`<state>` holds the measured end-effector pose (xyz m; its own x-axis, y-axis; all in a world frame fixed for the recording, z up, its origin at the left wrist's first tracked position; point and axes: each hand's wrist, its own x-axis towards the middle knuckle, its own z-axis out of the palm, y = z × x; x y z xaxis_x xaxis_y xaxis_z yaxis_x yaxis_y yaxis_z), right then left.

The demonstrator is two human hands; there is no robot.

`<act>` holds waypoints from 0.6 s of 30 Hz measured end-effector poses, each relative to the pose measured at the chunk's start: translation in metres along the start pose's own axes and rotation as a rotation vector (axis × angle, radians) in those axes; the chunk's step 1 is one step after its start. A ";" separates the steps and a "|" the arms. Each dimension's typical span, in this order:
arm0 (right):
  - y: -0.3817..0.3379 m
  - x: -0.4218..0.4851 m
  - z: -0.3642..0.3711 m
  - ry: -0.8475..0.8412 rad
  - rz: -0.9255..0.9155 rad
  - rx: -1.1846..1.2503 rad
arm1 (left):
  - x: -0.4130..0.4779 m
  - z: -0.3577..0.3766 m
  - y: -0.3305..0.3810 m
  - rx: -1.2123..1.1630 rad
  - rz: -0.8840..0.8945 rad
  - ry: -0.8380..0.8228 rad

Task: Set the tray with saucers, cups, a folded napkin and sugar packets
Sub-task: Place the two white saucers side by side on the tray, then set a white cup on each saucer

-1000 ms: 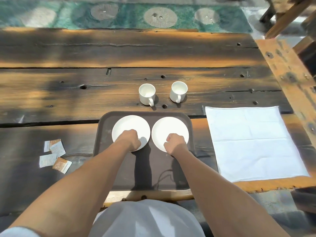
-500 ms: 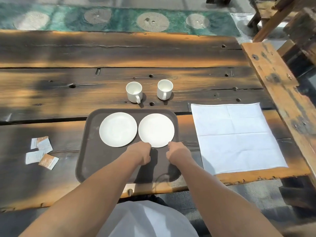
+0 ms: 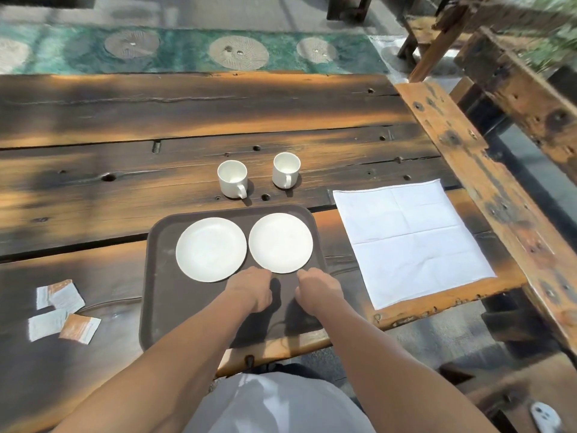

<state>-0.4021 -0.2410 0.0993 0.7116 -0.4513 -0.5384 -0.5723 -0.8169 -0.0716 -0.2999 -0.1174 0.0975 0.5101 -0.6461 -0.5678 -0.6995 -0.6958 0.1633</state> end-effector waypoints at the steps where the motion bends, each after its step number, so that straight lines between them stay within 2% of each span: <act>1: -0.004 -0.001 0.002 0.023 -0.002 0.024 | 0.001 0.002 -0.003 -0.004 0.005 0.006; 8: -0.021 -0.007 0.009 0.071 -0.020 0.116 | 0.003 0.011 -0.014 -0.054 0.008 -0.001; 18: 0.008 0.019 -0.011 0.063 0.045 0.113 | 0.040 -0.016 -0.015 -0.109 -0.081 -0.005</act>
<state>-0.3884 -0.2604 0.0978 0.7062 -0.5113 -0.4898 -0.6441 -0.7512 -0.1444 -0.2608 -0.1374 0.0848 0.5596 -0.5853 -0.5868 -0.5976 -0.7755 0.2037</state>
